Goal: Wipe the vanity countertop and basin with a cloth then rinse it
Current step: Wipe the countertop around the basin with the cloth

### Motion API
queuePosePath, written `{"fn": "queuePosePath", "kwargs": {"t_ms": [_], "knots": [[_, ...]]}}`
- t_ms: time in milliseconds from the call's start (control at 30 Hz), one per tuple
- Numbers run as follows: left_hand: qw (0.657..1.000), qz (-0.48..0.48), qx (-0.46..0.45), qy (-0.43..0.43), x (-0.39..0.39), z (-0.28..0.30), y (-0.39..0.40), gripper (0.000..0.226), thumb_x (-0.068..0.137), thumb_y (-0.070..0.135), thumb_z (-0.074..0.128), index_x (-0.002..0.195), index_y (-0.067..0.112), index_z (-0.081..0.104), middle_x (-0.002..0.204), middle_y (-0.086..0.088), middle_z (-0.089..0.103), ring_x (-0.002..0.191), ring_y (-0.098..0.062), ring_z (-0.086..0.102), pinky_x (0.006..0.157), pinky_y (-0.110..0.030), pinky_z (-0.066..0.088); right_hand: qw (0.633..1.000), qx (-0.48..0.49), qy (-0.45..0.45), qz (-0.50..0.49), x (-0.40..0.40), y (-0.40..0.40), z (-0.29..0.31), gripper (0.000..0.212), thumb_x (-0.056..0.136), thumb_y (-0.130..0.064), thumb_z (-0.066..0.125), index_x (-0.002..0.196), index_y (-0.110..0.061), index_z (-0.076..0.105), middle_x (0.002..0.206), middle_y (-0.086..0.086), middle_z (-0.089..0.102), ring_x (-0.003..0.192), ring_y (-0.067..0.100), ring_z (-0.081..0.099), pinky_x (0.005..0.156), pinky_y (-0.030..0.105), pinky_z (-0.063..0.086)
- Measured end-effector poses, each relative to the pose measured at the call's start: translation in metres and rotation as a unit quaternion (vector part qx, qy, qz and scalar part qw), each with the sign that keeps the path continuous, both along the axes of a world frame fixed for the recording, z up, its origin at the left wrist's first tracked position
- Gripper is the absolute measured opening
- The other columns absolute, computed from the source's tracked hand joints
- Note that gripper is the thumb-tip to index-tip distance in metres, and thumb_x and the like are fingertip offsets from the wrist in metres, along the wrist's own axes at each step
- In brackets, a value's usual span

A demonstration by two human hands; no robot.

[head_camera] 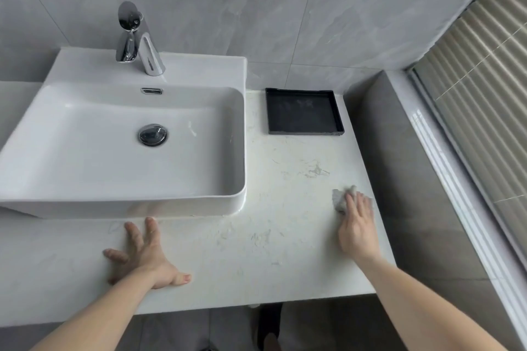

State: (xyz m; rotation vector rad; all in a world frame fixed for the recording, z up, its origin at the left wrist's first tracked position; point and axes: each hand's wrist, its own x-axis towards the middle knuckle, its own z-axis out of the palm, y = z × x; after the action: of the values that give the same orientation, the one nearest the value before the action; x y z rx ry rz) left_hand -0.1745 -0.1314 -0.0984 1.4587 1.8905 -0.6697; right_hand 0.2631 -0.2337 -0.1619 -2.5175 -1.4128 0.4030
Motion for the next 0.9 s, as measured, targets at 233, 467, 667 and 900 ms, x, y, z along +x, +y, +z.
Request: {"fn": "queuePosePath", "kwargs": {"t_ms": [233, 467, 667, 900], "knots": [[1.000, 0.009, -0.008, 0.000, -0.001, 0.001, 0.002, 0.168, 0.037, 0.070, 0.087, 0.141, 0.040, -0.041, 0.148, 0.007, -0.052, 0.142, -0.057, -0.020, 0.112, -0.069, 0.026, 0.996, 0.072, 0.050, 0.004, -0.047, 0.024, 0.034, 0.049, 0.100, 0.005, 0.036, 0.147, -0.004, 0.045, 0.159, 0.009, 0.037, 0.147, 0.024, 0.030, 0.117, 0.018, 0.014], [1.000, -0.010, -0.005, 0.008, 0.000, 0.000, 0.003, 0.168, 0.037, 0.073, 0.086, 0.144, 0.037, -0.039, 0.151, 0.001, -0.049, 0.145, -0.052, -0.022, 0.116, -0.066, 0.019, 0.969, 0.008, 0.071, 0.237, -0.191, 0.034, -0.002, 0.061, 0.104, -0.021, 0.031, 0.162, -0.027, 0.014, 0.170, -0.005, -0.008, 0.155, 0.025, -0.020, 0.125, 0.045, -0.011], [1.000, -0.014, -0.005, 0.010, -0.005, -0.004, 0.004, 0.172, 0.030, 0.074, 0.084, 0.144, 0.036, -0.040, 0.150, -0.001, -0.050, 0.147, -0.045, -0.025, 0.115, -0.066, 0.015, 0.992, 0.020, 0.022, 0.119, -0.096, -0.005, -0.008, 0.066, 0.103, -0.028, 0.034, 0.163, -0.030, 0.004, 0.171, -0.003, -0.007, 0.156, 0.021, -0.015, 0.127, 0.047, -0.004], [1.000, -0.013, -0.004, 0.013, -0.002, -0.003, 0.004, 0.171, 0.033, 0.073, 0.086, 0.144, 0.036, -0.039, 0.150, -0.002, -0.050, 0.145, -0.050, -0.023, 0.115, -0.069, 0.015, 0.991, 0.022, 0.052, -0.120, 0.014, -0.041, 0.034, 0.053, 0.106, -0.011, 0.030, 0.157, -0.024, 0.029, 0.169, -0.006, 0.016, 0.156, 0.015, 0.013, 0.120, 0.044, 0.028]]}}
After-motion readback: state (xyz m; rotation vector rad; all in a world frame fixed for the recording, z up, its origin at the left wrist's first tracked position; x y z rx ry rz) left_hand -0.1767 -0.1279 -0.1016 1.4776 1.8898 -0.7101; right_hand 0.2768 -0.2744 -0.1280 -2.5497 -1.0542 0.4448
